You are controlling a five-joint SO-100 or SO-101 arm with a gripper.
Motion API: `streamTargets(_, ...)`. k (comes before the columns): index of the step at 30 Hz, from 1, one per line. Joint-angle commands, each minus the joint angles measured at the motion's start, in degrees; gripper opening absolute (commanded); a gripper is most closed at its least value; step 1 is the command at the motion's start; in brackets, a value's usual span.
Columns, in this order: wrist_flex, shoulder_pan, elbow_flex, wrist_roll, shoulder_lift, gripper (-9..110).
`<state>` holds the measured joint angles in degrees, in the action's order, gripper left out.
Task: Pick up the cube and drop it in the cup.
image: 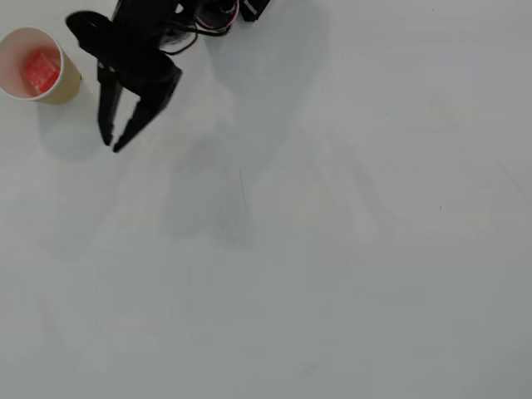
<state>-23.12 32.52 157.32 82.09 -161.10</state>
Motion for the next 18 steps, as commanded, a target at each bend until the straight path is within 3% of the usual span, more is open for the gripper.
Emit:
streamTargets(1,0.4,-4.0,0.4,-0.4,-3.5,0)
streamTargets(18,-1.5,-12.6,17.0,-0.5,-13.4,0)
